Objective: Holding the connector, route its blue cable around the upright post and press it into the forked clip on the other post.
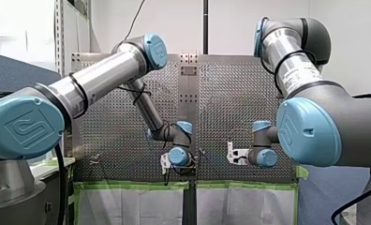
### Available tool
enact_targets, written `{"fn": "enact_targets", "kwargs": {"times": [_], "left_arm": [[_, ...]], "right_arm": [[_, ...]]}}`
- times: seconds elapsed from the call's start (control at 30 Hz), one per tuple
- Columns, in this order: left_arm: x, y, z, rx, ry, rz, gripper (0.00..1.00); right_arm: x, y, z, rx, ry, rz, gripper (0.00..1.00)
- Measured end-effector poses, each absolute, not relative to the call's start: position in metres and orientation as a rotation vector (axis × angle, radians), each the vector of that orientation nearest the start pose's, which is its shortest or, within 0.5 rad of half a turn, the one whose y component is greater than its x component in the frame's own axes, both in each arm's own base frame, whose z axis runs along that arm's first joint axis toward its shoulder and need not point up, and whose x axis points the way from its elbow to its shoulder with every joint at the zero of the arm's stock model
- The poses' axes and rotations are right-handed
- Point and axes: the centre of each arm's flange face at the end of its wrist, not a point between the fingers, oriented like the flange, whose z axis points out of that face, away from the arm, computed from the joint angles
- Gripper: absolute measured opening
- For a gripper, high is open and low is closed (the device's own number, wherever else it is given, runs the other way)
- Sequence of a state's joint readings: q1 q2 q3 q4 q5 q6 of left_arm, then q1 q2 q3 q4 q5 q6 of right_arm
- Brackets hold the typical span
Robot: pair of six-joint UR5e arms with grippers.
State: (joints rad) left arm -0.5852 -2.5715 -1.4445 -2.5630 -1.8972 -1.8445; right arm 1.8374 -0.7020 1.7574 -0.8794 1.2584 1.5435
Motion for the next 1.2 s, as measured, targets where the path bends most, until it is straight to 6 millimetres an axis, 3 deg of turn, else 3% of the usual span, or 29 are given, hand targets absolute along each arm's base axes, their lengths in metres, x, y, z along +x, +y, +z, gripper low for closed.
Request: {"fn": "enact_targets", "kwargs": {"times": [0.7,1.03,1.1,1.13,1.2], "left_arm": [[0.552,-0.442,-0.016,-0.02,1.834,-0.407,0.0],[0.555,-0.437,-0.016,-0.029,1.845,-0.411,0.0],[0.554,-0.438,-0.016,-0.021,1.85,-0.406,0.16],[0.554,-0.438,-0.016,-0.017,1.853,-0.404,0.16],[0.552,-0.439,-0.017,-0.006,1.857,-0.398,0.49]], "right_arm": [[0.312,-0.557,-0.005,1.71,-1.015,1.478,0.0],[0.31,-0.564,-0.001,1.694,-1.014,1.474,0.0],[0.31,-0.564,-0.001,1.694,-1.013,1.474,0.0],[0.31,-0.565,-0.001,1.693,-1.013,1.474,0.0],[0.31,-0.565,-0.001,1.693,-1.012,1.475,0.0]]}}
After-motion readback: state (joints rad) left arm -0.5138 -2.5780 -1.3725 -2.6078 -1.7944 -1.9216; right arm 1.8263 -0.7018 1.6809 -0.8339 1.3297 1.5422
